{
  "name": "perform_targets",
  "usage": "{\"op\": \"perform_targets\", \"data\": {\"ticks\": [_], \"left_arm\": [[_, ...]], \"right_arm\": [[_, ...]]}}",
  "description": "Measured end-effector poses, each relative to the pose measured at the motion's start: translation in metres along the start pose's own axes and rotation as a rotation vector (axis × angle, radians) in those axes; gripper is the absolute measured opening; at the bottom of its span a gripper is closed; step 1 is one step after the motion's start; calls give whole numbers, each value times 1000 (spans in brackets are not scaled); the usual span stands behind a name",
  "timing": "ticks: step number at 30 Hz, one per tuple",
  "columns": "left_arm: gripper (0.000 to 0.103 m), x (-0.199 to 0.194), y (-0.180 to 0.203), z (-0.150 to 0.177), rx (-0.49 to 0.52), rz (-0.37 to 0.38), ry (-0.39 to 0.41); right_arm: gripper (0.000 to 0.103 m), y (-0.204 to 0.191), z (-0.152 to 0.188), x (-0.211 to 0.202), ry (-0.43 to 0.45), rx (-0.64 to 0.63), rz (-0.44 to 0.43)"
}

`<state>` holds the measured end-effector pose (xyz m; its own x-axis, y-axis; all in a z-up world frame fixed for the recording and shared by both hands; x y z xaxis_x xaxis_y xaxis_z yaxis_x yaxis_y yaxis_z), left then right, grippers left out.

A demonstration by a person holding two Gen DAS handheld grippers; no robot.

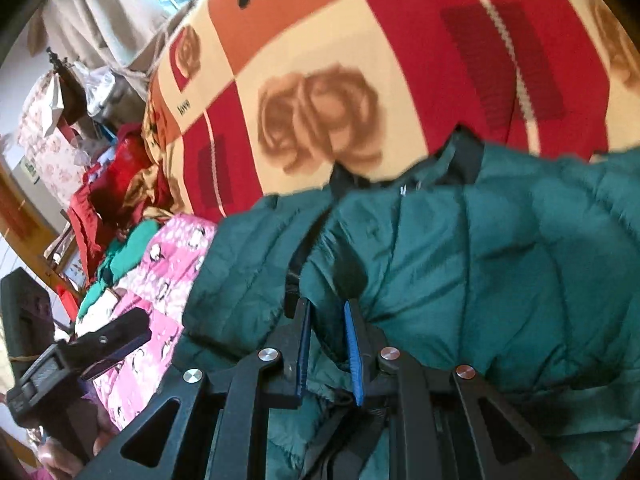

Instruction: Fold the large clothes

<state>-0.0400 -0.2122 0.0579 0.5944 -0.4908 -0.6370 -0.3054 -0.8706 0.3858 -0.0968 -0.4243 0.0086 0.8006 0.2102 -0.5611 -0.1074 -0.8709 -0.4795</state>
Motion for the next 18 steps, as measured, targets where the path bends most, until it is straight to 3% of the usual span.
{"op": "perform_targets", "data": {"ticks": [4,5,6,8,10,18], "left_arm": [[92,5,0,5,-5,2,-17],[92,5,1,7,-9,4,-23],[92,5,2,8,-13,8,-29],[92,6,4,10,-23,15,-38],[92,5,9,12,-31,31,-48],[92,2,36,16,-30,93,-72]], "right_arm": [[17,10,11,16,-54,46,-1],[21,11,12,14,-52,53,-5],[26,11,11,12,-53,61,-9],[53,8,10,6,-59,77,-29],[67,2,8,-5,-53,73,-33],[68,14,2,-58,-18,92,-7]]}}
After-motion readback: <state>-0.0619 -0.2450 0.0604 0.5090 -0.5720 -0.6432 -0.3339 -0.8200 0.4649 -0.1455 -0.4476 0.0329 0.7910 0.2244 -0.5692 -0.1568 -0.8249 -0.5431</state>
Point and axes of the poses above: each gripper's, at about its wrist camera, not at the fingertips, and x roughly the way its jaws point, y to its right, z to its underside, the point moved 5 cm from there along x, roughly the way its jaws point, and after that the axes turned 6 degrees about y, right-handed, at the moved point
